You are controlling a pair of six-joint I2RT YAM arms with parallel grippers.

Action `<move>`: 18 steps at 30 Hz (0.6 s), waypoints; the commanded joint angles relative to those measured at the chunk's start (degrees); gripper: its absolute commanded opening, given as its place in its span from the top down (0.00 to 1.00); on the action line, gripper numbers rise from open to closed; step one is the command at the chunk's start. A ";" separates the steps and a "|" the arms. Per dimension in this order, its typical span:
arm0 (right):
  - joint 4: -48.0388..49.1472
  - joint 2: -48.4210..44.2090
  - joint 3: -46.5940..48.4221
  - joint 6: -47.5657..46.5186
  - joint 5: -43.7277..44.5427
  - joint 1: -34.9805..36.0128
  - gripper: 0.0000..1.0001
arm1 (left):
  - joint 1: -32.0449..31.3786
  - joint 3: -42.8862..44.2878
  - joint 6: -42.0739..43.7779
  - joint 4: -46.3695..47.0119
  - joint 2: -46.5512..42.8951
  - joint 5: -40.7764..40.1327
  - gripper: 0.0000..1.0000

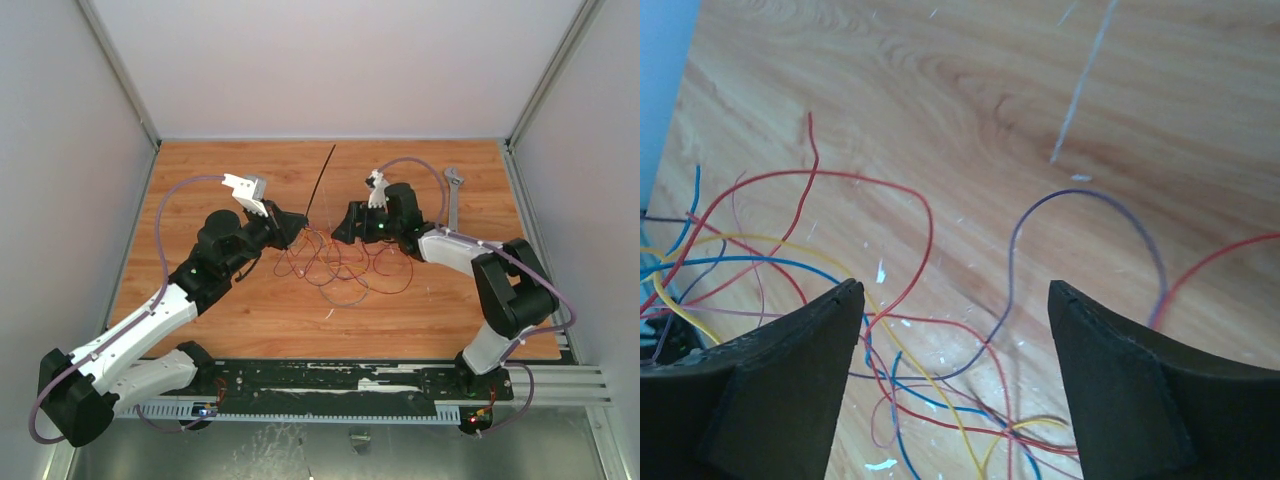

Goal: Zip-tie the wires
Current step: Adjust the cable at the center of the board.

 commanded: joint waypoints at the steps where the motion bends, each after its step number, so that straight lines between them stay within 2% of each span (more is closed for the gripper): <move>1: 2.51 2.44 1.96 1.57 -4.68 1.75 0.28 | 0.40 -0.02 0.21 2.54 -1.09 0.85 1.00; 11: 6.89 5.60 1.79 3.40 -9.05 3.09 0.46 | 0.43 -0.04 -0.06 2.58 -0.76 0.95 1.00; 18: 8.62 7.64 2.29 4.26 -11.91 3.34 0.66 | 0.41 -0.35 -0.23 2.80 -0.63 0.95 1.00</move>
